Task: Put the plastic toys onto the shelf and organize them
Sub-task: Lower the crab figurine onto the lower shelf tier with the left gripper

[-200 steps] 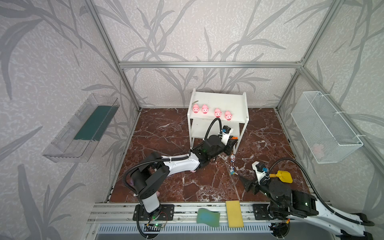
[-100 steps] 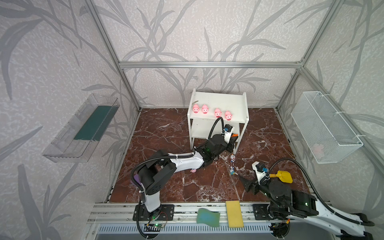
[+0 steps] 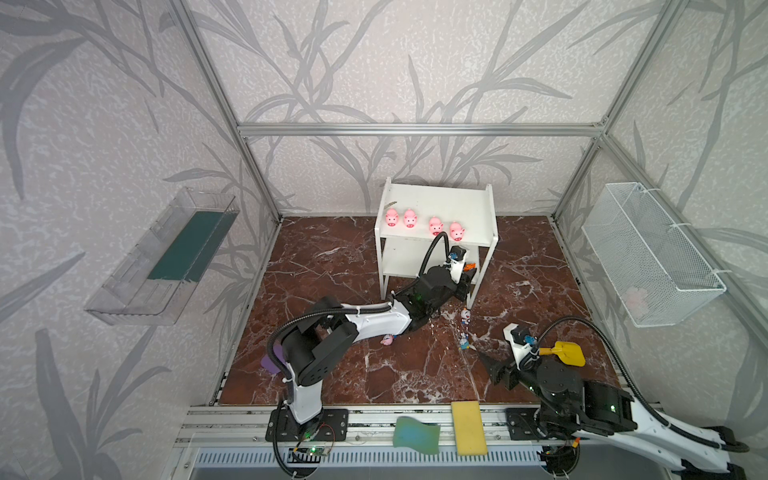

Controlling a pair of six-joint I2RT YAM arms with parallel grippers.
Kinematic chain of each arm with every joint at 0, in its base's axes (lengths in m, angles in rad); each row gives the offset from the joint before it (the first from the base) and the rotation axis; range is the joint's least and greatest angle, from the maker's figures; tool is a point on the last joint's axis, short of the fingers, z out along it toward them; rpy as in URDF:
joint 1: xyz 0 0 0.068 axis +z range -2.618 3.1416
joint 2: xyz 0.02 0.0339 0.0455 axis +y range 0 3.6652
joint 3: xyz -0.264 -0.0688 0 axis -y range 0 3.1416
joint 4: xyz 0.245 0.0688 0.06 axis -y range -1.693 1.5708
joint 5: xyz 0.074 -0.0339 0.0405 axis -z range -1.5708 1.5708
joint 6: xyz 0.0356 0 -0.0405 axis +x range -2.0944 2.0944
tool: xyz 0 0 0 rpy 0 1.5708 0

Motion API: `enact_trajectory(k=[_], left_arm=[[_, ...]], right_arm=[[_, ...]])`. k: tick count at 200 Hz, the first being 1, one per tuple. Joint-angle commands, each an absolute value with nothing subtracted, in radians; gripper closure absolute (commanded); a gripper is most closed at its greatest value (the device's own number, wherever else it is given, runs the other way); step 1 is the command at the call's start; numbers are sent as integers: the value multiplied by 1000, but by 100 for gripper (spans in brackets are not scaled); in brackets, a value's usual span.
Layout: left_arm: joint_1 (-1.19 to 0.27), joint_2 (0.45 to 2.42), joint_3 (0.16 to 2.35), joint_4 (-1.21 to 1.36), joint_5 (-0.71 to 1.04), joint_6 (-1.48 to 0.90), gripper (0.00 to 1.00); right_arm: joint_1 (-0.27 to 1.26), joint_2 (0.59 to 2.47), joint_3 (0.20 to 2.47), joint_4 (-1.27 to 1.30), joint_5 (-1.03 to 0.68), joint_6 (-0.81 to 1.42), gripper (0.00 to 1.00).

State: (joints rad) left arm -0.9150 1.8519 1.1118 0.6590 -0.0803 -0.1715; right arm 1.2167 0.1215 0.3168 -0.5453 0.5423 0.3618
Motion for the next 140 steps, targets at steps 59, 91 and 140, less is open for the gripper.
enact_trajectory(k=[59,91,140], left_arm=[[-910,1835,1111,663,-119,-147,40],[-908,1823,1087,664,-139,-143,38],[-902,1781,1045,682,-144,-144,27]], right_arm=[[1223,127,342,-534,556,343,10],[1224,133,342,-528,554,343,10],[1224,178,346,-477,552,322,10]])
